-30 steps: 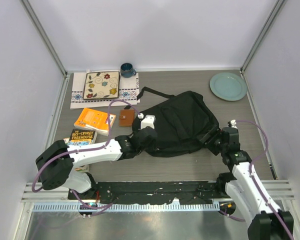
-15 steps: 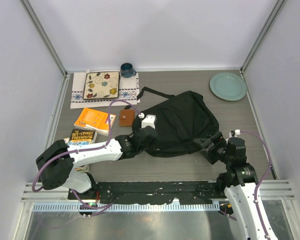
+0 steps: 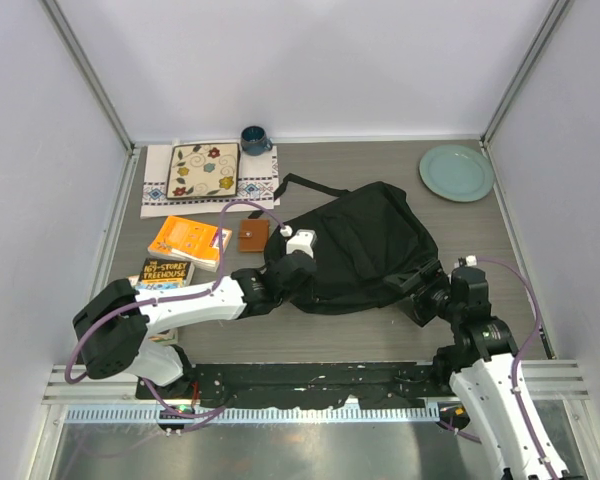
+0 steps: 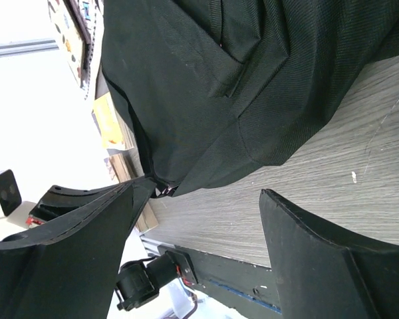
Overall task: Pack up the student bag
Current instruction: Unzip the student bag at the center of the board.
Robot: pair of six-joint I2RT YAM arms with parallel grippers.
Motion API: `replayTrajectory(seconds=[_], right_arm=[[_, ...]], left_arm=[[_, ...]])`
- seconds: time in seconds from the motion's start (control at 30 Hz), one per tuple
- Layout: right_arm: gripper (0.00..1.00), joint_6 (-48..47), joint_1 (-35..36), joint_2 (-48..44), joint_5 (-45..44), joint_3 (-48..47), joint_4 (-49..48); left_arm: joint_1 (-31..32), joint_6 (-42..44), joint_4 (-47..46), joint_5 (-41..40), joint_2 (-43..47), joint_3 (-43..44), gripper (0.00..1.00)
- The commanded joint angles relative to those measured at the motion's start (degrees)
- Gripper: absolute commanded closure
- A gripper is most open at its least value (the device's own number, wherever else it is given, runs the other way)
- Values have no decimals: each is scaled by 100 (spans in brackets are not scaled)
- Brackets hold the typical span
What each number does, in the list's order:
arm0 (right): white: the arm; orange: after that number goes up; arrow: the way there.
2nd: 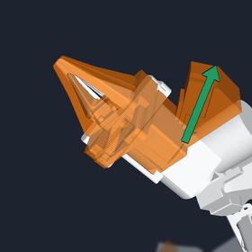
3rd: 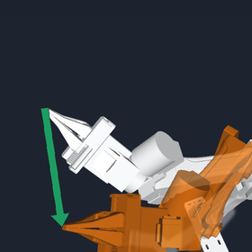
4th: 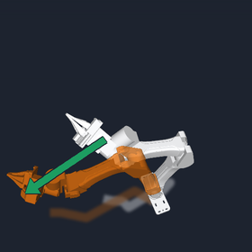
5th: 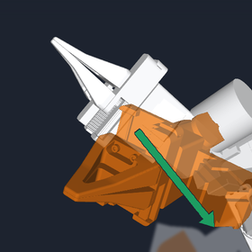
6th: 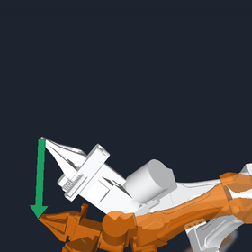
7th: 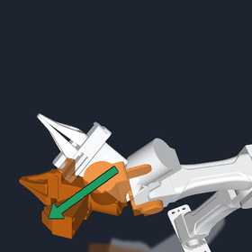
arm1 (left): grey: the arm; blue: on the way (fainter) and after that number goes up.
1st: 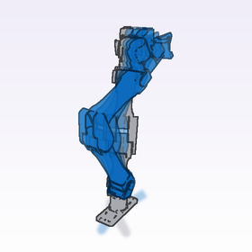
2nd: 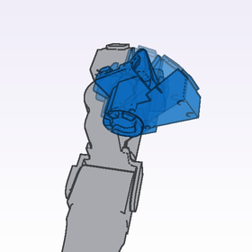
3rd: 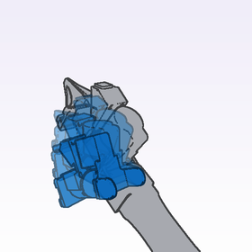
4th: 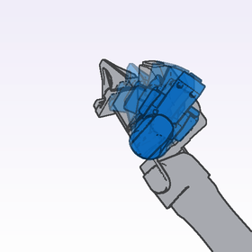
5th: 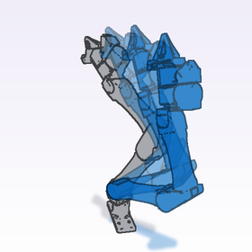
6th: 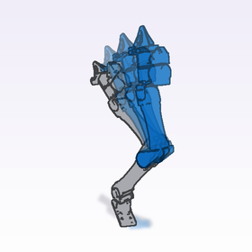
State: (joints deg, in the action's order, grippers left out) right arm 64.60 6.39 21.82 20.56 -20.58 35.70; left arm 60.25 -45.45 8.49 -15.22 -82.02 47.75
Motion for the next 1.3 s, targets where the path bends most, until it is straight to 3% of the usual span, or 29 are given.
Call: replayTrajectory(seconds=[0.0,0.17,0.2,0.33,0.63,0.93,1.03,1.27], right_arm=[[18,17,362,278,-621,-359,-169],[18,983,1889,954,-2270,-254,-887],[18,1132,2675,1086,-2571,-315,-985],[15,1705,3956,1745,-3734,-596,-1275],[14,2751,4195,2167,-3936,159,-3068],[18,2943,4195,2880,-3418,141,-3332],[20,3058,4195,2661,-3435,318,-3456],[20,3049,4195,1695,-3348,203,-2401]], left_arm=[[-31,-113,56,203,256,235,100],[-31,-166,275,371,388,358,100],[-31,-174,328,380,432,384,100],[-31,-183,530,389,441,542,100],[-31,-201,504,459,265,631,100],[-22,-192,636,520,116,877,100],[-22,-210,654,555,11,920,100],[-22,-262,715,547,-34,991,100]])
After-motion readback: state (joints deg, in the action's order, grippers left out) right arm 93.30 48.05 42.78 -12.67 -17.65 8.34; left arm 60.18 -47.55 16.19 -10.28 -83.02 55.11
